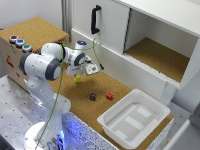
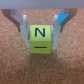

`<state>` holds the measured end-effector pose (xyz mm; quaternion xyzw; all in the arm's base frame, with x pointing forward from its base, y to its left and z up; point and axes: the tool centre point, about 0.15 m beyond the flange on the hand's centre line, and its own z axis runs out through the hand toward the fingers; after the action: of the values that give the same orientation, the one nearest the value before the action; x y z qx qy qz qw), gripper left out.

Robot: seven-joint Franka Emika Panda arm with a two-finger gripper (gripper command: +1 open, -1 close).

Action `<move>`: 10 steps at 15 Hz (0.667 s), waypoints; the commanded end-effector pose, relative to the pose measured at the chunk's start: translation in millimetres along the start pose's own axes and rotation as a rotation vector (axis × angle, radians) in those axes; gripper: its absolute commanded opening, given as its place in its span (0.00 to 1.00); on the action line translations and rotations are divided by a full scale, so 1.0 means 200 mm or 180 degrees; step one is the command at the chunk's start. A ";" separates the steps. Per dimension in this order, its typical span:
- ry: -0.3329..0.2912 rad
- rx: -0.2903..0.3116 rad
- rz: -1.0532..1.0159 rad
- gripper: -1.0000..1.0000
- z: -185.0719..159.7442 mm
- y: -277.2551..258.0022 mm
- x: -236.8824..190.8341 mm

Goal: Take the yellow block and rotate it left

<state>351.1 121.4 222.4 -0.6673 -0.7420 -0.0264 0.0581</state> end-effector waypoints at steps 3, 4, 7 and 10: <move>-0.0179 0.0158 -0.0672 0.00 0.07 0.07 0.19; -0.0161 0.0098 -0.0568 0.00 0.06 0.09 0.20; -0.0153 -0.0076 -0.0334 1.00 0.02 0.13 0.20; -0.0157 -0.0139 -0.0238 1.00 -0.02 0.10 0.20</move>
<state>357.4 151.3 223.7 -0.6205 -0.7819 -0.0415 0.0439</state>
